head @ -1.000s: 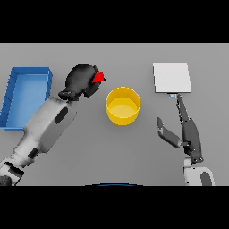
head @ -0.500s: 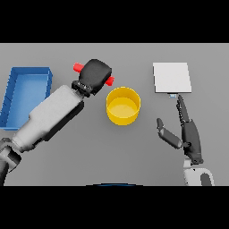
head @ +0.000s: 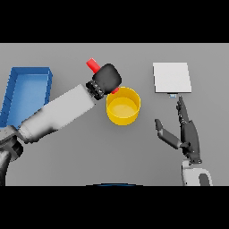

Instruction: Pick up the red beaker and tilt it to pour out 1 green nut into yellow bowl. Pick up the yellow bowl and place it on the metallic measuring scale.

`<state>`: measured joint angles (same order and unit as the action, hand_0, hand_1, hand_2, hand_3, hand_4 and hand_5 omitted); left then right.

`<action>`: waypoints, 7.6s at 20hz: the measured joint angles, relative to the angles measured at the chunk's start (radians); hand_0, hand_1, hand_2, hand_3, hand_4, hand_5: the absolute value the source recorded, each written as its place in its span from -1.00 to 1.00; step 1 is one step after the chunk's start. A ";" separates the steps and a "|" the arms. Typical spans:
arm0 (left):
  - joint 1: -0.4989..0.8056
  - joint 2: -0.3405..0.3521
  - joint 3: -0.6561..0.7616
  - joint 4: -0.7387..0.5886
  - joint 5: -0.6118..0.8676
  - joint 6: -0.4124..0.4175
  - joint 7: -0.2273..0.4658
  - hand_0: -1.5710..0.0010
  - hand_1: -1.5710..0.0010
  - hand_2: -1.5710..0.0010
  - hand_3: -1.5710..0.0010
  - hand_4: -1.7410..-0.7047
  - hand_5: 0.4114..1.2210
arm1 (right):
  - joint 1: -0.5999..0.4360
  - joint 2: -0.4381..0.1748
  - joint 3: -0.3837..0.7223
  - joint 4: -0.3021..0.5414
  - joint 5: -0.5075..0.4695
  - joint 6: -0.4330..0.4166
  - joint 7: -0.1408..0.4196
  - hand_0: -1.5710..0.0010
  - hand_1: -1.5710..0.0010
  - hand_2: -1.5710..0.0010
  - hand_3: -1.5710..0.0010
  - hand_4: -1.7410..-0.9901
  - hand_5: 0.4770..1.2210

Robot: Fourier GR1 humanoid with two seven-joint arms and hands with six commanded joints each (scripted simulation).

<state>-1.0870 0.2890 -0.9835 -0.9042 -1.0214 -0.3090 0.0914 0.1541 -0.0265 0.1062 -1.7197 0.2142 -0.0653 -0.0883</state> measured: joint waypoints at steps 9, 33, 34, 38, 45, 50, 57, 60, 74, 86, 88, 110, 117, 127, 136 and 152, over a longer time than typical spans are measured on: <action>-0.142 -0.015 -0.164 0.069 -0.083 -0.049 -0.068 -1.00 -1.00 -1.00 -0.99 -0.99 1.00 | -0.011 -0.012 0.001 0.010 0.043 -0.024 0.009 1.00 1.00 1.00 1.00 0.34 -0.72; -0.523 0.146 0.086 0.451 0.216 0.070 -0.064 -1.00 -1.00 -0.98 -0.74 -0.98 1.00 | -0.033 -0.002 -0.001 0.031 0.003 -0.002 -0.029 1.00 1.00 1.00 1.00 0.42 -0.69; -0.513 0.165 0.142 0.482 0.269 0.080 -0.005 -1.00 -1.00 -0.98 -0.73 -0.98 1.00 | -0.032 -0.003 0.003 0.033 0.007 -0.001 -0.032 1.00 1.00 1.00 1.00 0.38 -0.69; -0.402 0.265 0.323 0.516 0.492 0.191 0.011 -1.00 -1.00 -0.99 -0.79 -0.99 1.00 | -0.038 -0.017 -0.009 0.038 -0.007 0.007 -0.057 1.00 1.00 1.00 1.00 0.39 -0.70; -0.077 0.423 0.511 0.275 0.805 0.405 0.189 -1.00 -1.00 -1.00 -0.84 -1.00 1.00 | -0.045 -0.034 0.000 0.059 0.015 0.011 -0.072 1.00 1.00 1.00 1.00 0.41 -0.64; 0.208 0.483 0.539 -0.010 0.938 0.581 0.402 -1.00 -1.00 -1.00 -0.85 -1.00 1.00 | -0.042 -0.050 0.014 0.042 0.036 0.021 -0.055 1.00 1.00 1.00 1.00 0.43 -0.53; 0.481 0.522 0.510 -0.242 1.028 0.746 0.498 -1.00 -1.00 -1.00 -0.90 -1.00 1.00 | -0.026 -0.049 0.018 0.039 0.041 0.019 -0.062 1.00 1.00 1.00 1.00 0.40 -0.50; 0.513 0.521 0.487 -0.265 1.039 0.786 0.516 -1.00 -1.00 -1.00 -0.95 -1.00 0.86 | -0.042 -0.053 0.014 0.047 0.035 0.025 -0.053 1.00 1.00 1.00 1.00 0.40 -0.49; 0.562 0.633 0.384 -0.360 1.216 0.539 0.506 0.61 0.68 0.68 0.70 0.76 -0.32 | -0.015 -0.055 0.019 0.028 0.039 0.022 -0.062 1.00 1.00 1.00 1.00 0.47 -0.49; 0.534 0.596 0.415 -0.335 1.224 0.584 0.435 0.97 0.98 0.98 0.98 0.86 -0.30 | -0.096 -0.111 0.076 0.029 0.132 0.068 -0.025 1.00 1.00 1.00 1.00 0.44 -0.38; 0.540 0.592 0.413 -0.335 1.227 0.586 0.437 0.98 0.99 0.99 0.99 0.84 -0.28 | -0.144 -0.146 0.104 0.032 0.168 0.108 -0.008 1.00 1.00 1.00 1.00 0.35 -0.38; 0.525 0.595 0.412 -0.324 1.235 0.565 0.429 1.00 1.00 1.00 1.00 0.83 -0.23 | -0.695 -0.338 0.435 0.392 0.527 0.450 -0.075 1.00 1.00 1.00 1.00 0.32 -0.44; 0.519 0.600 0.417 -0.315 1.238 0.554 0.419 1.00 1.00 1.00 1.00 0.82 -0.20 | -0.753 -0.313 0.488 0.500 0.549 0.503 -0.093 1.00 1.00 1.00 1.00 0.19 -0.48; 0.511 0.588 0.407 -0.312 1.225 0.562 0.421 1.00 1.00 1.00 1.00 0.83 -0.23 | -0.801 -0.288 0.547 0.576 0.604 0.536 -0.052 0.88 0.86 0.83 0.80 0.01 -0.08; 0.532 0.615 0.417 -0.350 1.235 0.571 0.425 1.00 1.00 1.00 1.00 0.82 -0.22 | -0.813 -0.310 0.564 0.552 0.575 0.630 -0.063 -0.72 -0.70 -0.63 -0.39 -0.80 0.86; 0.536 0.628 0.416 -0.374 1.236 0.574 0.436 1.00 1.00 1.00 1.00 0.81 -0.23 | -0.861 -0.431 0.459 0.315 0.472 0.749 0.054 -0.99 -0.99 -0.97 -0.64 -0.95 1.00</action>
<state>-0.5506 0.9173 -0.5673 -1.2785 0.2147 0.2654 0.5272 -0.7072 -0.4571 0.5651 -1.4043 0.6864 0.6838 -0.0339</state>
